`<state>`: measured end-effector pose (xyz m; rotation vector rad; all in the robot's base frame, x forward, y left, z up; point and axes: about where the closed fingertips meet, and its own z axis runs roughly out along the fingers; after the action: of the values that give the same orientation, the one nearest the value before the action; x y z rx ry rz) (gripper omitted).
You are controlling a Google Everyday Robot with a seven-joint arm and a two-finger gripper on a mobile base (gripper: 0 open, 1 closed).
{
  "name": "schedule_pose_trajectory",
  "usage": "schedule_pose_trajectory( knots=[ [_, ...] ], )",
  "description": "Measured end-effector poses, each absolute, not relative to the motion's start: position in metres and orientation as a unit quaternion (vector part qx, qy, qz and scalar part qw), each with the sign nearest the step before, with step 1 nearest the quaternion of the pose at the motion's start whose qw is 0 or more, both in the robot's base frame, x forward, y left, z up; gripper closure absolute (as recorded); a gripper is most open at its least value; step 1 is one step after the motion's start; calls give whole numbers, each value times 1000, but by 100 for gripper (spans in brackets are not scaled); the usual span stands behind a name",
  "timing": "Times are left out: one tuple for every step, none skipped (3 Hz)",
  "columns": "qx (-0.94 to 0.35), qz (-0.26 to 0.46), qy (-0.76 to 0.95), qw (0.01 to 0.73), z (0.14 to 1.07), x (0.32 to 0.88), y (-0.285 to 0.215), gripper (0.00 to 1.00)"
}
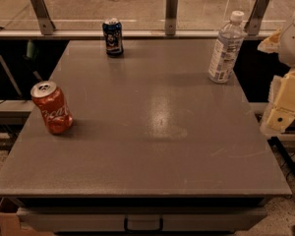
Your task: Move blue plastic bottle near coke can
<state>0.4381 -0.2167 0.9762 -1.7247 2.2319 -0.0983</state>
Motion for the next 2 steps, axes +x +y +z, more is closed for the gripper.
schedule_pose_trajectory(
  knots=[
    [-603,-34,781,159,976,438,-217,0],
    [-599,-25,781,174,977,446,-221,0]
  ],
)
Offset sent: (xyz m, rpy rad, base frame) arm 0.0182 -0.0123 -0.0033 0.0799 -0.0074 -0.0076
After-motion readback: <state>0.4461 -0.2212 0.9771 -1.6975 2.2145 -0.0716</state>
